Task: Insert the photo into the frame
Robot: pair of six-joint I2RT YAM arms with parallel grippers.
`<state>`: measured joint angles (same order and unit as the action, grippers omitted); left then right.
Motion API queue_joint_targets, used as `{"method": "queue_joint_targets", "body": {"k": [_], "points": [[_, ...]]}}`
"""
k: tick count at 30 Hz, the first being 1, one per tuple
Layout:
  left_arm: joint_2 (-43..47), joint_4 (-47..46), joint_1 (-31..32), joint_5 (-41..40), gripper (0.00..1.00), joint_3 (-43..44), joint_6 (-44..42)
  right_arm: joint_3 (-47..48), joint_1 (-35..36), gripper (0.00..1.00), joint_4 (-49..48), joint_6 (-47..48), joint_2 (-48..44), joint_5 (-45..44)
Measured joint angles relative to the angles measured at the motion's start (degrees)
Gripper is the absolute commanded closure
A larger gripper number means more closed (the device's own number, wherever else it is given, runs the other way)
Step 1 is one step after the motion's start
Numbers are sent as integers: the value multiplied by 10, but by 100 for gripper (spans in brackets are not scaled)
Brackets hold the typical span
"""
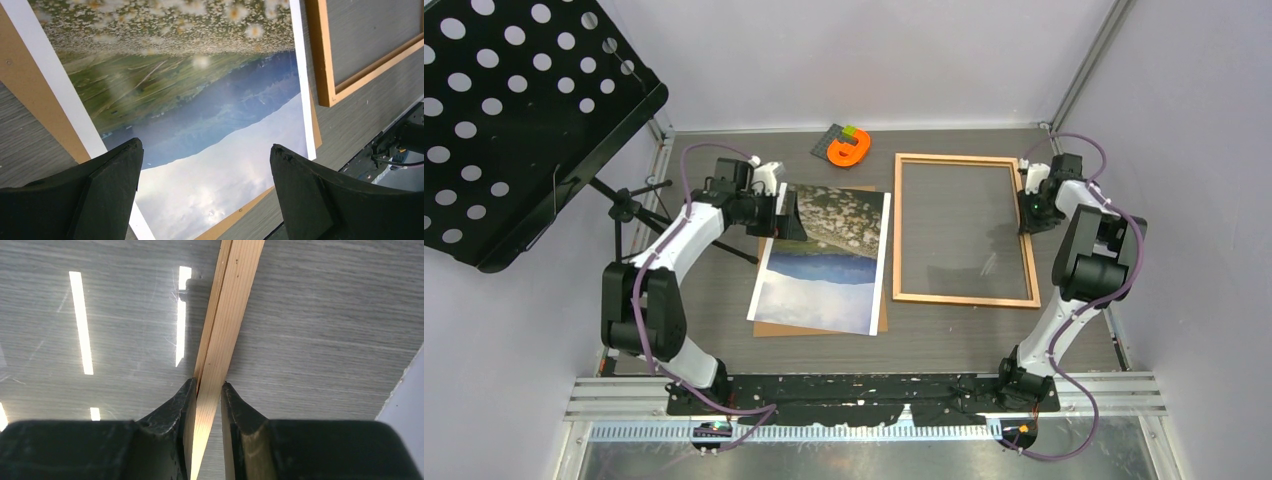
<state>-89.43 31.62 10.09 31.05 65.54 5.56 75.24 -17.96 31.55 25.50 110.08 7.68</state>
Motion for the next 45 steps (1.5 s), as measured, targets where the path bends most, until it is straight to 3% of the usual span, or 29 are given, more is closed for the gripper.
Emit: {"method": "queue_joint_targets", "body": {"k": [8, 10, 16, 21, 27, 34, 40, 45], "points": [[-24, 0, -14, -18, 6, -1, -1, -34, -14, 94, -21, 24, -22, 7], [-29, 0, -18, -24, 6, -1, 0, -42, -14, 88, -29, 26, -28, 8], [-56, 0, -27, -39, 8, -1, -1, -59, -16, 42, -31, 27, -41, 13], [-85, 5, -33, -63, 8, -1, -13, -68, -17, 30, 5, 17, -62, 32], [-106, 17, -34, -92, 7, 8, -31, -68, 11, 25, 31, -7, -143, 80], [-108, 19, -34, -102, 5, 9, -31, -68, 152, 22, 11, -51, -225, 135], [-111, 16, -34, -100, 5, 9, -33, -68, 271, 20, -34, -107, -226, 162], [-122, 17, -34, -94, 5, 10, -31, -56, 336, 20, -80, -157, -170, 165]]}}
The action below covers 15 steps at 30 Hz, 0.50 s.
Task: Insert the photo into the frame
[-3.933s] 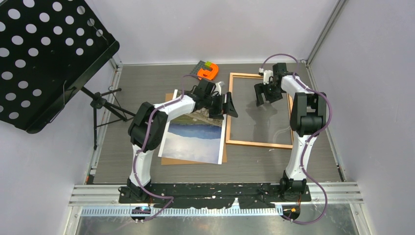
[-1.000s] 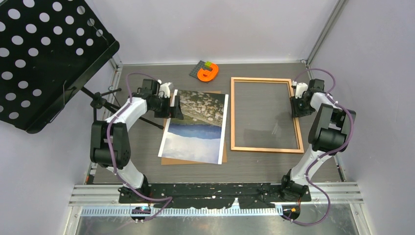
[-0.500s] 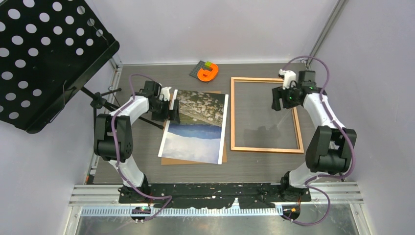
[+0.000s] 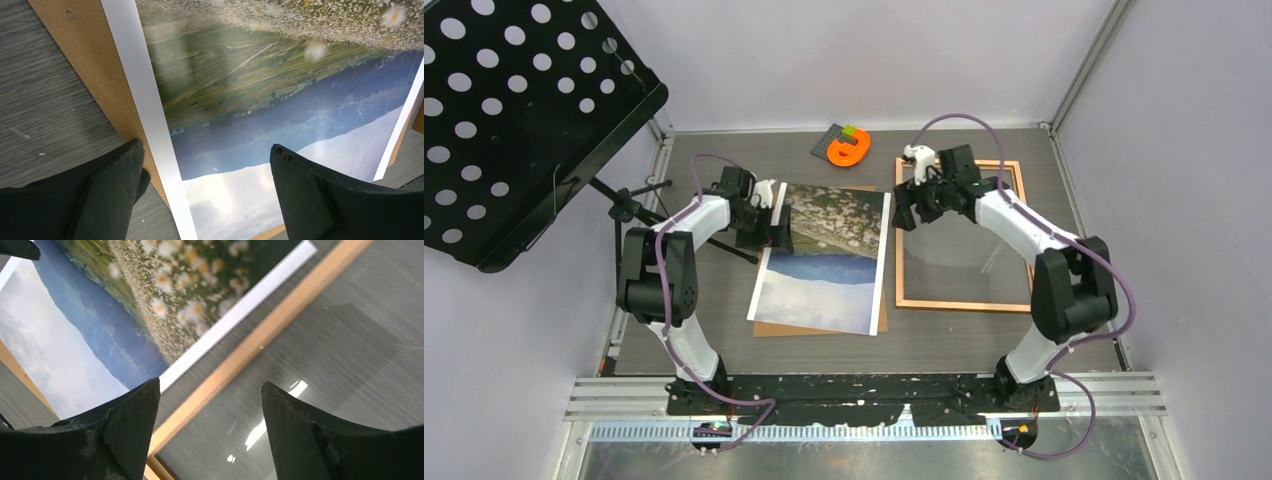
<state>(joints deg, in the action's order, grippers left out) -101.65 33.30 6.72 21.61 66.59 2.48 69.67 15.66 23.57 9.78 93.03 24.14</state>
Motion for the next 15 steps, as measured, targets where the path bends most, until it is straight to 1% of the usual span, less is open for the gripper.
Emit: {"method": "queue_joint_targets", "body": {"k": [3, 9, 15], "points": [[-9, 1, 0, 8, 6, 0, 5, 5, 31, 20, -30, -31, 46, 10], [-10, 0, -1, 19, 6, 0, 35, 8, 44, 24, -72, -94, 127, 35], [-10, -17, -1, 21, 6, -11, 72, 17, 57, 26, -98, -127, 159, 45]]}}
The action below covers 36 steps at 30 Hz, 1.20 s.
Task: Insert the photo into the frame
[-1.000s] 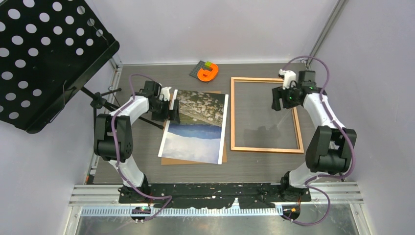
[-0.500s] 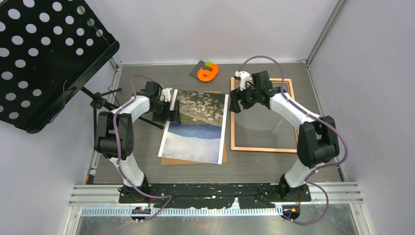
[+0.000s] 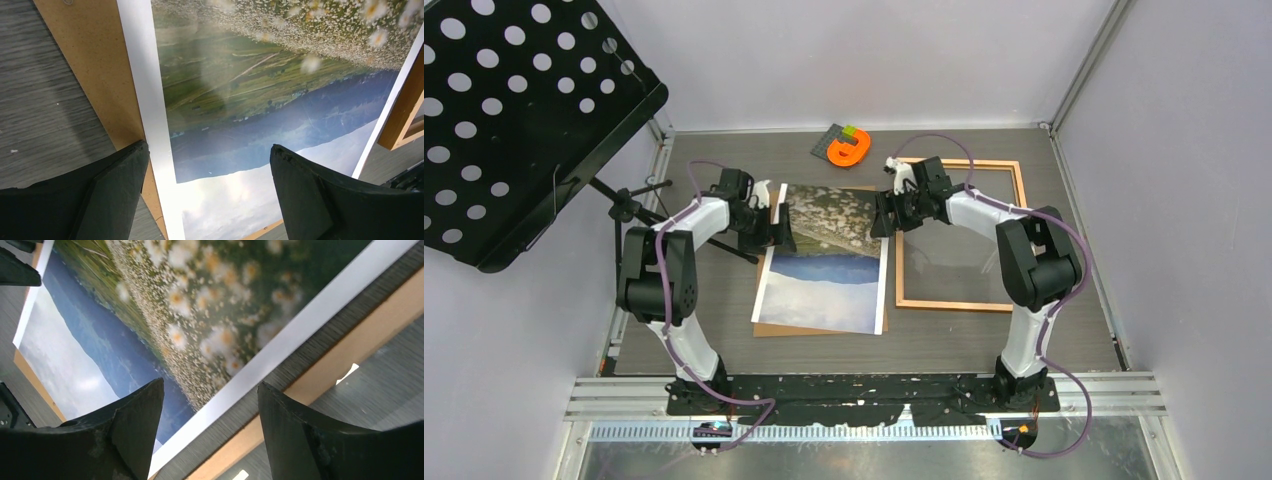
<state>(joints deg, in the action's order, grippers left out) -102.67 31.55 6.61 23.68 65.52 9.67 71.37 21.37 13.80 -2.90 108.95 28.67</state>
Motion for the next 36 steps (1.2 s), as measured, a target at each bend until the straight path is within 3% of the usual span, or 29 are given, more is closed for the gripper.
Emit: {"method": "queue_joint_targets", "body": {"k": [11, 24, 36], "points": [[4, -21, -4, 3, 6, -12, 35, 5, 11, 28, 6, -14, 23, -11], [16, -45, -4, 5, 7, -32, 39, 9, 12, 28, 40, -20, 23, -85], [17, -72, -8, 41, 8, -47, 55, 24, -1, 30, 13, -62, 49, -13]]}}
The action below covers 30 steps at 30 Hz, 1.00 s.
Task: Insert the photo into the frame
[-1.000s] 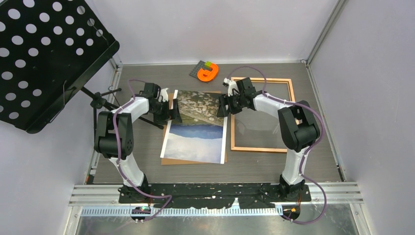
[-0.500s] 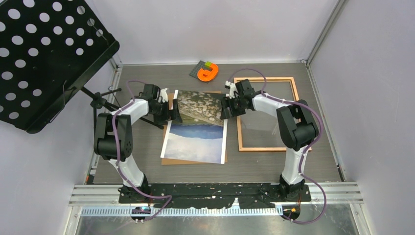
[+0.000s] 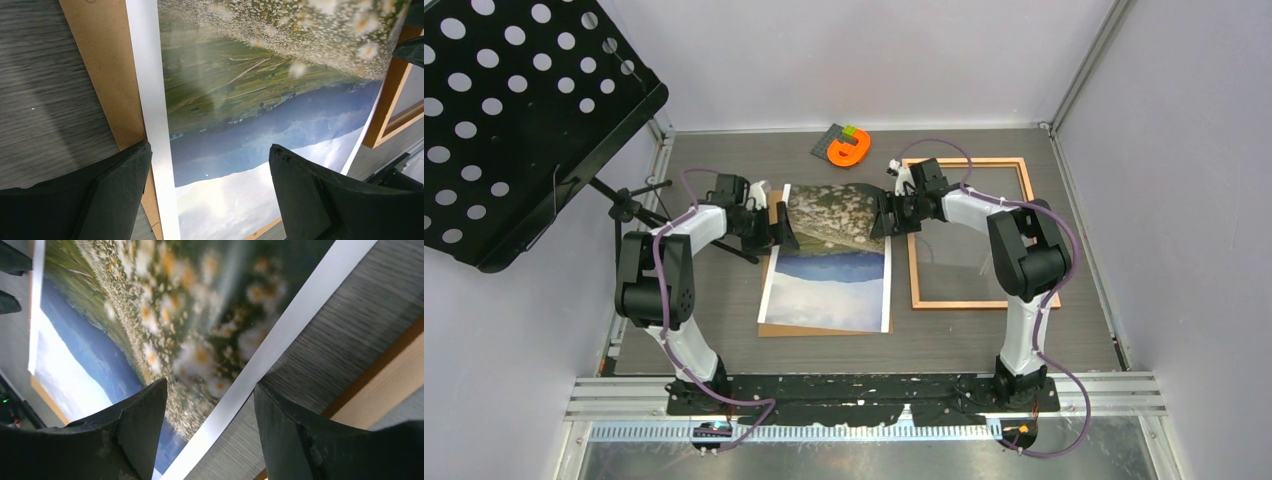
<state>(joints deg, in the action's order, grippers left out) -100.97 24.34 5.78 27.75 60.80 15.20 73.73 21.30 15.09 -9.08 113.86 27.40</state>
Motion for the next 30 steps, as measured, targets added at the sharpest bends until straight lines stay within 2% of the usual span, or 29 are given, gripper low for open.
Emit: {"method": "queue_joint_targets", "body": {"k": [17, 30], "points": [[0, -30, -3, 41, 9, -15, 15, -52, -42, 43, -98, -49, 2, 104], [-10, -56, -3, 97, 9, -24, 29, -85, -45, 45, -156, -74, -14, 173]]}}
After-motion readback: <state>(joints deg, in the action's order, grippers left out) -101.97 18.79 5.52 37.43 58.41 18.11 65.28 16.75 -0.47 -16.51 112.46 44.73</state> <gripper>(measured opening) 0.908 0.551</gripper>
